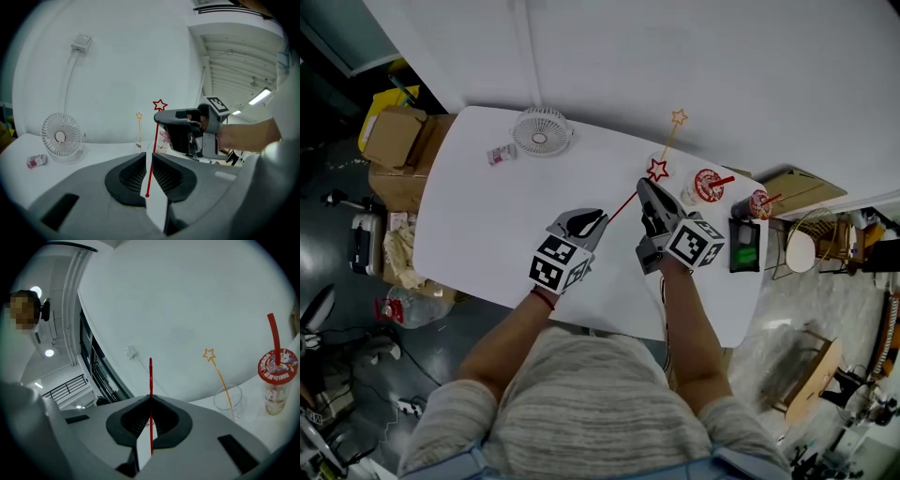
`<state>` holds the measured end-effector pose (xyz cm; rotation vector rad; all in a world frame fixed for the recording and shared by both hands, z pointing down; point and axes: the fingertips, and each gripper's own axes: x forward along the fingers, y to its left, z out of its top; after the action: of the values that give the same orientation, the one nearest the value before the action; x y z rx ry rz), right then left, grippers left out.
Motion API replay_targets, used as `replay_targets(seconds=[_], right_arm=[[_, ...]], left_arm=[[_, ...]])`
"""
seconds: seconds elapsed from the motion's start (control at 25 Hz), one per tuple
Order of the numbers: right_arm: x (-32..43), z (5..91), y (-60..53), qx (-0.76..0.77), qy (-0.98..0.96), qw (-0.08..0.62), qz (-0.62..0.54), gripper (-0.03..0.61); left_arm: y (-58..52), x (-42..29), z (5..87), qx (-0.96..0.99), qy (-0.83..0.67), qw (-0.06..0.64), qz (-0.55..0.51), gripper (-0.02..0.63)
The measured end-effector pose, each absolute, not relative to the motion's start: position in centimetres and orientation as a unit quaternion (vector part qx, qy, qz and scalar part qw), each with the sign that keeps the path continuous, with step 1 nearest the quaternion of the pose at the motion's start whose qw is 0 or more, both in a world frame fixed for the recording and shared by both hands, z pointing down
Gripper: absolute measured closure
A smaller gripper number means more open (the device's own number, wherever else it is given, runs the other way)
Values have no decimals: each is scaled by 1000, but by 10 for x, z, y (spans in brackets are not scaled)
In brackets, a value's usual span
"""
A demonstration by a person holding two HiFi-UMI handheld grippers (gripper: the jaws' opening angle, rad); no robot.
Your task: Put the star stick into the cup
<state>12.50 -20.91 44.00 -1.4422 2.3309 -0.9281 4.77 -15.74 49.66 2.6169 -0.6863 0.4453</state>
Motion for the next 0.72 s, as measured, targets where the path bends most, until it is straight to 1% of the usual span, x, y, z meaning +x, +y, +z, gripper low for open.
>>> replay_targets(seconds=[0.72], right_arm=[[214,381,-257,-616,768,90,-152,567]], left_arm=[[-146,24,513,923,-255,244,153,583]])
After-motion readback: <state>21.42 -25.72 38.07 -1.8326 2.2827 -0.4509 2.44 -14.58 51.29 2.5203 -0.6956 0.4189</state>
